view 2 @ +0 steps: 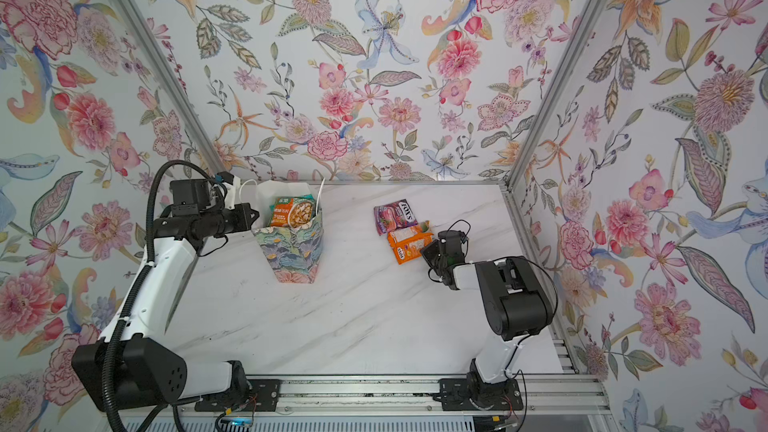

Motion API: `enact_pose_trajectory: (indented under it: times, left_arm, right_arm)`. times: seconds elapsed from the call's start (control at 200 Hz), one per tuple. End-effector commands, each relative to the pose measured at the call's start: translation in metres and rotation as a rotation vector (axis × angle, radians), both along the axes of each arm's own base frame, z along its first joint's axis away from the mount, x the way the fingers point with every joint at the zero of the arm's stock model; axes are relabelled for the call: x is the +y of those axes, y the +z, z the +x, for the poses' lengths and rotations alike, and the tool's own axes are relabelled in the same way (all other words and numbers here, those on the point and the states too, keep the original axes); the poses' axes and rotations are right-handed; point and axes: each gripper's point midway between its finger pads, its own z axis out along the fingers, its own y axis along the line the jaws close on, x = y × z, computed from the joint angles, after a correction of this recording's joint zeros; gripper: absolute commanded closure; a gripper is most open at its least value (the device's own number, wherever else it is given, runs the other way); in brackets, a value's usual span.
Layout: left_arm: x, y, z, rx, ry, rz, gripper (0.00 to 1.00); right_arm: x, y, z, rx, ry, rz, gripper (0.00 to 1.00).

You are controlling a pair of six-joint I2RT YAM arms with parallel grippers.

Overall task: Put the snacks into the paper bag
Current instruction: 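Drag the orange Fruits bag toward the robot and close the right gripper on it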

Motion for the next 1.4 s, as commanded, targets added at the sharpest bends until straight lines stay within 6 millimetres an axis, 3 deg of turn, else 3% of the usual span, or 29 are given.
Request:
enact_pose_trajectory:
  times: [0.0, 0.215, 0.525, 0.676, 0.771, 0.941, 1.021, 1.151, 1.396]
  left_arm:
    - [-0.002, -0.001, -0.002, 0.020, -0.016, 0.010, 0.97]
    - [-0.002, -0.002, -0.003, 0.022, -0.015, 0.008, 0.97]
    - [-0.003, -0.002, -0.005, 0.019, -0.016, 0.005, 0.97]
    - [-0.004, -0.002, -0.006, 0.017, -0.018, 0.002, 0.97]
    - [-0.004, -0.002, -0.006, 0.015, -0.020, -0.001, 0.97]
    - [-0.004, -0.001, -0.008, 0.014, -0.018, 0.001, 0.97]
    - [-0.003, 0.000, -0.008, 0.012, -0.016, 0.005, 0.97]
    - [-0.004, 0.000, -0.008, 0.016, -0.016, 0.003, 0.97]
    - [-0.003, 0.000, -0.007, 0.015, -0.015, 0.007, 0.97]
  right_arm:
    - [-0.001, 0.016, 0.001, -0.036, 0.018, -0.054, 1.00]
    - [0.021, 0.038, -0.010, -0.080, 0.171, -0.120, 1.00]
    - [0.091, 0.072, -0.046, -0.137, 0.569, -0.130, 1.00]
    - [0.131, 0.072, -0.072, -0.124, 0.824, -0.102, 1.00]
    - [0.148, 0.056, -0.091, -0.057, 0.968, -0.099, 1.00]
    - [0.148, 0.031, -0.096, 0.042, 0.974, -0.115, 0.96]
    - [0.142, 0.028, -0.089, 0.059, 0.924, -0.130, 0.78]
    - [0.139, 0.033, -0.078, 0.052, 0.849, -0.106, 0.60]
    - [0.126, 0.020, -0.089, 0.113, 0.718, -0.068, 0.49]
